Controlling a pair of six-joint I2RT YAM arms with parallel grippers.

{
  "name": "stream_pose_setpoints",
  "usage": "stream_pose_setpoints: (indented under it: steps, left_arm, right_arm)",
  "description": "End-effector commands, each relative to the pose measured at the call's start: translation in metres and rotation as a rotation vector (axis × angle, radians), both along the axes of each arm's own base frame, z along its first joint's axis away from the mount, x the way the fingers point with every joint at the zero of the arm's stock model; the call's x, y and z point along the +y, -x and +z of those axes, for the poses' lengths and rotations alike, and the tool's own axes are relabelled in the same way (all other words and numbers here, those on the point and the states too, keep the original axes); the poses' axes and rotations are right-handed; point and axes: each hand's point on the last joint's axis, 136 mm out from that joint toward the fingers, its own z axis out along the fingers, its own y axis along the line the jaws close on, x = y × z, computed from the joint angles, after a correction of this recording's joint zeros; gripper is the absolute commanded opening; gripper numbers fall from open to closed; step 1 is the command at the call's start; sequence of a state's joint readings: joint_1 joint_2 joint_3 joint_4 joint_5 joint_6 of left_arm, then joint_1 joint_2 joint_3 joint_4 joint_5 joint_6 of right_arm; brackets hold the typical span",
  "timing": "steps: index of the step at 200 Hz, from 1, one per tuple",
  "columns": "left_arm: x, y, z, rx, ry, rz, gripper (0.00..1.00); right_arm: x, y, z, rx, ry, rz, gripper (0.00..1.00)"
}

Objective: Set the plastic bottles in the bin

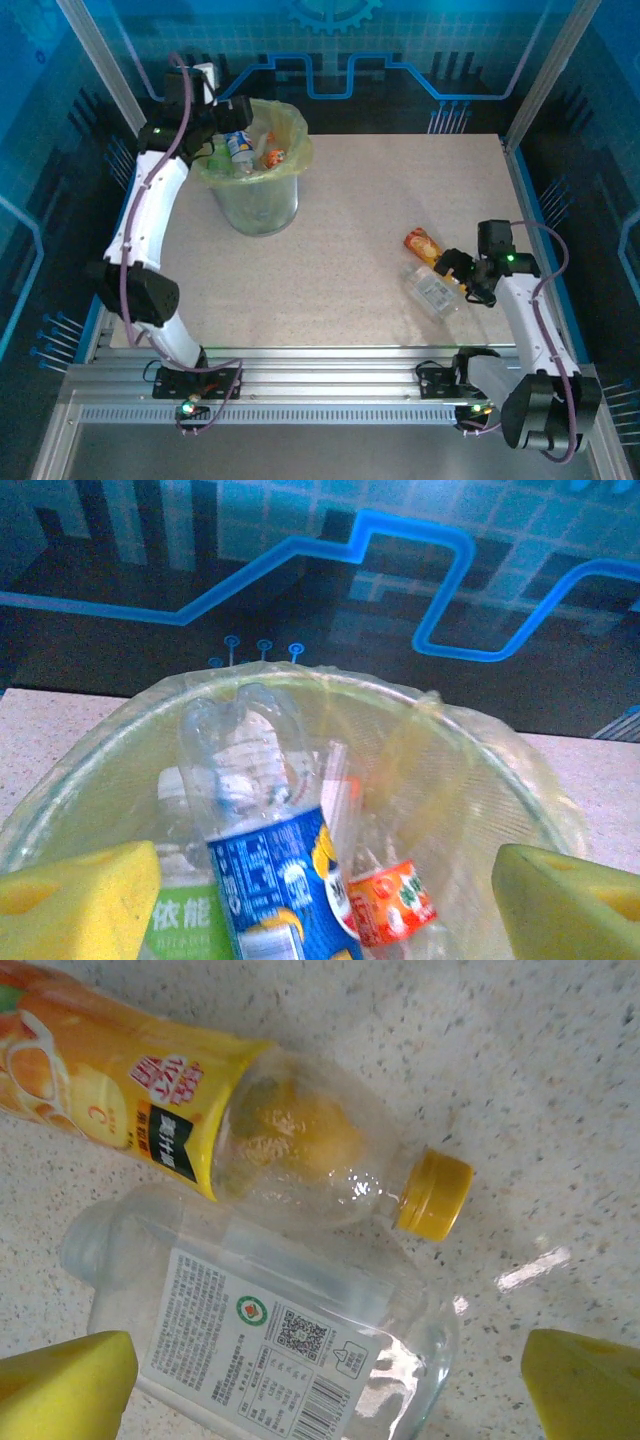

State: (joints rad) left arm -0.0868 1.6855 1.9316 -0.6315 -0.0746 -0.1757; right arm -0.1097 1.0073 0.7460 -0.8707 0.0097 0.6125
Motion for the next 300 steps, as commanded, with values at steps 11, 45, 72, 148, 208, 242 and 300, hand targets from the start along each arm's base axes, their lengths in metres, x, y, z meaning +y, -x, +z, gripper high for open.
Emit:
stream_pose_setpoints:
  steps: [11,45,72,148,208,242,300]
  left_arm:
    - [-0.03,0.032,0.022,-0.1,0.077,-0.083,0.93]
    - [-0.078,0.064,0.019,-0.168,0.091,-0.188,0.99]
    - [-0.117,0.084,0.009,-0.209,0.092,-0.287,0.99]
    - [-0.202,0.134,-0.034,-0.291,-0.037,-0.5,0.99]
    - [-0.216,0.142,-0.073,-0.205,-0.044,-0.499,0.99]
    - [-0.212,0.139,-0.086,-0.157,-0.064,-0.453,0.99]
    - [-0.199,0.14,-0.119,-0.016,-0.045,-0.35,0.99]
  right_arm:
    - [0.008,-0.001,-0.006,-0.028,-0.079,0.008,1.0]
    - [0.009,0.003,-0.012,-0.037,-0.095,-0.004,1.0]
    - [0.009,0.005,-0.017,-0.042,-0.095,-0.003,1.0]
    - [0.02,0.0,-0.034,-0.053,-0.139,0.039,1.0]
    - [0.053,-0.001,-0.033,-0.057,-0.177,0.103,1.0]
    - [0.08,-0.002,-0.038,-0.025,-0.184,0.159,1.0]
    - [0.129,-0.005,-0.034,0.0,-0.179,0.289,1.0]
